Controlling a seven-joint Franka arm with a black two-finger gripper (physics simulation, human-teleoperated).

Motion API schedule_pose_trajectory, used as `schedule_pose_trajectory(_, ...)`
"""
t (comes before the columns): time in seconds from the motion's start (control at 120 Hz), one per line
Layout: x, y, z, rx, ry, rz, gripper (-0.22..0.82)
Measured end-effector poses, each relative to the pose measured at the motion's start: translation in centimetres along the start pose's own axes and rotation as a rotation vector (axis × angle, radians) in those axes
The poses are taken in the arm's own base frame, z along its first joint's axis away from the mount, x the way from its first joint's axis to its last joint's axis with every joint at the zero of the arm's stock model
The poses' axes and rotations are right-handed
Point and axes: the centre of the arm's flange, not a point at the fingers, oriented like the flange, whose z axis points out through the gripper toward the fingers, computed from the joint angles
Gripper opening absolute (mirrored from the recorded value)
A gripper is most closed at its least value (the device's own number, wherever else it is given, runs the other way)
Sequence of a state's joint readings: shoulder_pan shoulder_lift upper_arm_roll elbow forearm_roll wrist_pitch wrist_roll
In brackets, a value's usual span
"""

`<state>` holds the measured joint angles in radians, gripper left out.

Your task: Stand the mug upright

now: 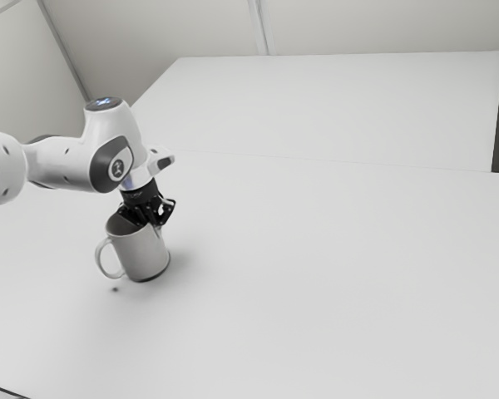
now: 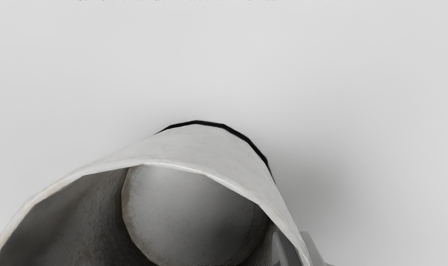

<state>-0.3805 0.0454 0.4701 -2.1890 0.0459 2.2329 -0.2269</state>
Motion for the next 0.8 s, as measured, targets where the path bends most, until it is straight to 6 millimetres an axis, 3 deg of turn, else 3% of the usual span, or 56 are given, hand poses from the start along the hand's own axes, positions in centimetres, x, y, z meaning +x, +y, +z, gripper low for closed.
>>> schedule_pose_trajectory(0.258, 0.1, 1.0, 0.4, -0.012, 0.005, -0.039, -0.18)
schedule_pose_trajectory(0.417, 0.2, 0.8, 0.4, -0.013, 0.004, -0.055, 0.18)
schedule_pose_trajectory(0.508, 0.3, 0.8, 0.2, -0.013, 0.008, -0.059, 0.33)
schedule_pose_trajectory(0.642, 0.7, 0.9, -0.6, -0.017, 0.023, -0.058, 0.46)
schedule_pose_trajectory(0.8, 1.0, 0.9, -1.8, -0.028, 0.032, -0.058, 0.53)
